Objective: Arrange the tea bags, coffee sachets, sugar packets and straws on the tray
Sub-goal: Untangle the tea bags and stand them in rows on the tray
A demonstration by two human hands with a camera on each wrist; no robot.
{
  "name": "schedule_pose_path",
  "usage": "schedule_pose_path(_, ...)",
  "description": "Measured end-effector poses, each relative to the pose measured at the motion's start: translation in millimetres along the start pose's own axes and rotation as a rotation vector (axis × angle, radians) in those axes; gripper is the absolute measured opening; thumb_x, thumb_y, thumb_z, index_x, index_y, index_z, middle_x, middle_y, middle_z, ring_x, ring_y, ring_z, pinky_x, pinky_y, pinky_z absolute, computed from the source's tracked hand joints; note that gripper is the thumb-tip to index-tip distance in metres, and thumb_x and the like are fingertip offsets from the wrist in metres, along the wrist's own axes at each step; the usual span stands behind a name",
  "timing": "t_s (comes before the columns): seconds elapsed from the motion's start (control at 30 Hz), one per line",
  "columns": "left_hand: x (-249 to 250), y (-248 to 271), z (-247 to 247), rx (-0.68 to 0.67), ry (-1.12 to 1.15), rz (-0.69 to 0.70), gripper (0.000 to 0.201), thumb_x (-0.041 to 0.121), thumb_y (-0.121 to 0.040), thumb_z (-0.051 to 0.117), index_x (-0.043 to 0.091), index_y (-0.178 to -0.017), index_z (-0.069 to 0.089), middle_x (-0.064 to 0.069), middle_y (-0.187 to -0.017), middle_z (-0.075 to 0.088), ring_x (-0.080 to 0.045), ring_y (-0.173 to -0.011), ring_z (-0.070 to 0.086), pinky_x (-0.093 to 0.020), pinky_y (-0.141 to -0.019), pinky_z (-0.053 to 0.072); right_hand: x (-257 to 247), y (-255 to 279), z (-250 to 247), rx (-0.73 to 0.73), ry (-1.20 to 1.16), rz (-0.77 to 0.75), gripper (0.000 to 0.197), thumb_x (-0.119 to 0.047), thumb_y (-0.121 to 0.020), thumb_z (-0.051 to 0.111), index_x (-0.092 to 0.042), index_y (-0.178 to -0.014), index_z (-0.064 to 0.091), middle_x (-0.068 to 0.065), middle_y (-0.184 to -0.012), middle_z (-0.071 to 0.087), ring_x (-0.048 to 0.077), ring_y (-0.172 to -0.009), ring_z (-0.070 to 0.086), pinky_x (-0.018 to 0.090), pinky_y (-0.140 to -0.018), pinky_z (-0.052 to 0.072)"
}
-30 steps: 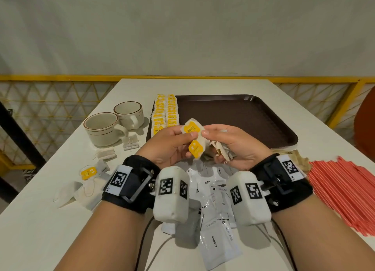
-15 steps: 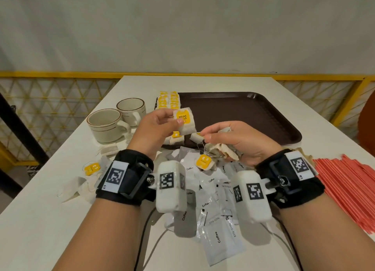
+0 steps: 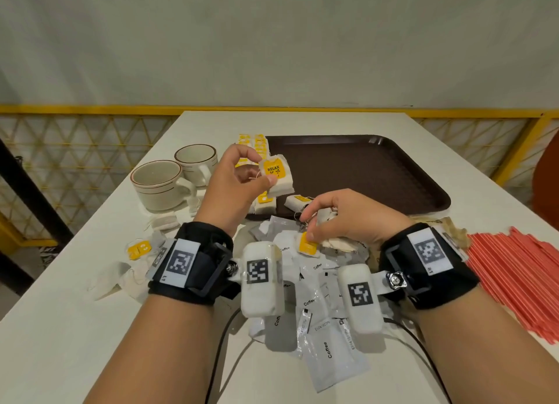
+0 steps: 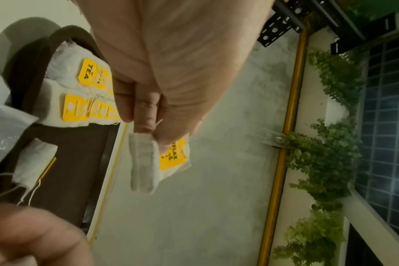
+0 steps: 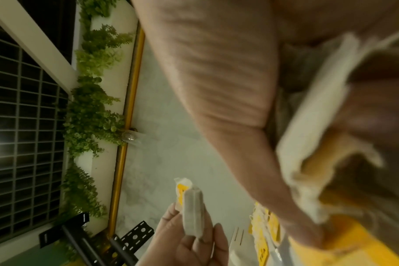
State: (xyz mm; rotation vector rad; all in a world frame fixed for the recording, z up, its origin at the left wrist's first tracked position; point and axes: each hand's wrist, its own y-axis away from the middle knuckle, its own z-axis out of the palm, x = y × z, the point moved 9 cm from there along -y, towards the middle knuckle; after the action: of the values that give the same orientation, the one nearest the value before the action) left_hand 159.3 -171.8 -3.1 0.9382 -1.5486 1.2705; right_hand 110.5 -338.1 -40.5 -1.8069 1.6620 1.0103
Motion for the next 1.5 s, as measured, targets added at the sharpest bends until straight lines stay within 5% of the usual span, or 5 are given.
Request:
schedule_pose_path(0.23,-7.8,-1.1,17.4,-0.151,-0.231,0.048,0.043,-0.008,-0.084,0.049,0.03,-0.067,0.057,0.012,-0.071,0.054,-0.01,-0.068,0.047,-0.026,-0.07,0.038,-3.2,5.7,-17.5,0.09,-0.372,-0.025,0.013,-0.005,-0.078,0.075,-0.012,-0.088,0.073,0.007,-0.08,0.069,0.011,-0.062,0.061,0.018,-0.051,0.048)
schedule_pose_path(0.67,-16.1,0.7,16.2,-0.091,-0.137,-0.067,0.033,-0.003,-0.087,0.055,0.023,-0.077,0.073,0.007,-0.088,0.07,0.0,-0.082,0.06,-0.017,-0.077,0.042,-3.3,1.6,5.0,0.005,0.195,0.026,0.01,-0.027,-0.08,0.077,-0.019,-0.084,0.076,-0.011,-0.067,0.059,-0.007,-0.049,0.05,0.009,-0.05,0.033)
schedule_pose_path(1.0,-2.5,7.9,29.7,-0.112,-0.048,-0.029,0.005,0.023,-0.081,0.072,0.026,-0.077,0.074,0.006,-0.087,0.072,-0.006,-0.088,0.065,-0.021,-0.082,0.047,-0.8,4.5,-18.0,0.248,-0.938,0.053,0.006,-0.01,-0.089,0.064,-0.011,-0.086,0.058,0.005,-0.07,0.057,0.009,-0.046,0.049,0.018,-0.035,0.035)
schedule_pose_path(1.27,2.8,7.4,25.4,-0.049,-0.058,0.05,0.004,0.017,-0.081,0.074,0.021,-0.08,0.073,-0.009,-0.09,0.071,-0.019,-0.081,0.06,-0.037,-0.081,0.053,-10.0,3.3,-8.3,0.202,-0.816,-0.02,0.006,-0.004,-0.087,0.065,-0.007,-0.088,0.06,0.01,-0.068,0.06,0.016,-0.045,0.051,0.019,-0.037,0.038)
schedule_pose_path(1.5,6.1,7.2,25.8,-0.082,-0.161,0.096,0.008,0.018,-0.08,0.075,0.025,-0.077,0.073,-0.001,-0.083,0.067,-0.018,-0.074,0.056,-0.035,-0.074,0.051,-23.4,9.7,-29.3,0.371,-0.359,-0.222,0.017,-0.012,-0.079,0.076,-0.024,-0.092,0.074,0.0,-0.101,0.068,0.011,-0.081,0.063,0.03,-0.074,0.052)
